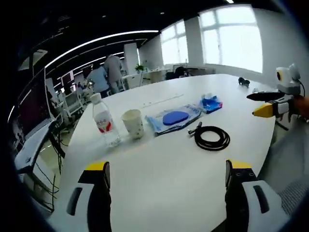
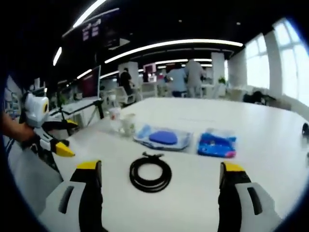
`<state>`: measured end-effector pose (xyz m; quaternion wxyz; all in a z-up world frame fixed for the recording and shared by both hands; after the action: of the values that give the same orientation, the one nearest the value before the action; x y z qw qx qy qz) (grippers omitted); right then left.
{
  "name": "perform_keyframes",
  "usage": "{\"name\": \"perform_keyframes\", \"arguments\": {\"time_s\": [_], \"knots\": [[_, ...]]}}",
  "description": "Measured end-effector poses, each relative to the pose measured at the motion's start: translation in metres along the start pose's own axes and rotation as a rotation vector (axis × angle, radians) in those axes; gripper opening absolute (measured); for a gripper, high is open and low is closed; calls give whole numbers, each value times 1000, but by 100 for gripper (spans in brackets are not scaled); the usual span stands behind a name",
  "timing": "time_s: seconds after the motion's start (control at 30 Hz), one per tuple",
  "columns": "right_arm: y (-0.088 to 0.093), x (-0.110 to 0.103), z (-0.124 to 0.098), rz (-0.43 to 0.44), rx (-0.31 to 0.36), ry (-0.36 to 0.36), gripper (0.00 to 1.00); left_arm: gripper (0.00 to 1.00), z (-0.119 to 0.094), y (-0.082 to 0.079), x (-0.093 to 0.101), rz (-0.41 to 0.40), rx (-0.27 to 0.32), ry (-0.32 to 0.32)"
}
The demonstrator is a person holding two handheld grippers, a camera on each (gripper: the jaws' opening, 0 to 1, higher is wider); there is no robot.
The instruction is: Arrange the tabletop items into an orderly group along one side of the table until the central work area is clear of visible clutter.
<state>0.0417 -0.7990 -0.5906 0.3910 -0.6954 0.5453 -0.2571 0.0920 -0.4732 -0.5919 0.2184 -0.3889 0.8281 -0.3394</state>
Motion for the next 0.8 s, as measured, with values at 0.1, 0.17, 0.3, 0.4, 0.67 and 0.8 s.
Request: {"name": "perform_keyframes", "arguments": {"time_s": [0.1,0.17,0.3,0.4,0.67,0.8], "knots": [[5,2,-2,5,-1,10,100,99,-4,1,3,47,21,-4],[9,1,-3,8,0,11,100,98,-5,3,3,56,30,-7],[14,-2,-2,-30,-5,6,100,98,-9,10,-1,18,43,-27],[11,-5,0,-71,14,9,100,99,-11,16,-4,-28,65,-43],[12,-8,2,-93,14,-21,100,96,-9,34,-10,-85,52,-86],[14,-3,3,-42,2,-14,100,95,-12,32,-11,-114,84,-97]]}}
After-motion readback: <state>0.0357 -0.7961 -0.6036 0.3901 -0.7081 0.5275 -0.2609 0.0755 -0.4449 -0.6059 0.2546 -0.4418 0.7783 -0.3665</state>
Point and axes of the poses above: the point that each gripper's makers call its tool centre point, and the gripper's own axes: z roughly forward along the fingers, x roughly to its right, y roughly out of its underside, the point moved 10 cm from there along -z, roughly backward along the fingers, and after that the axes turned 14 degrees about -x, right-handed, at the moved point
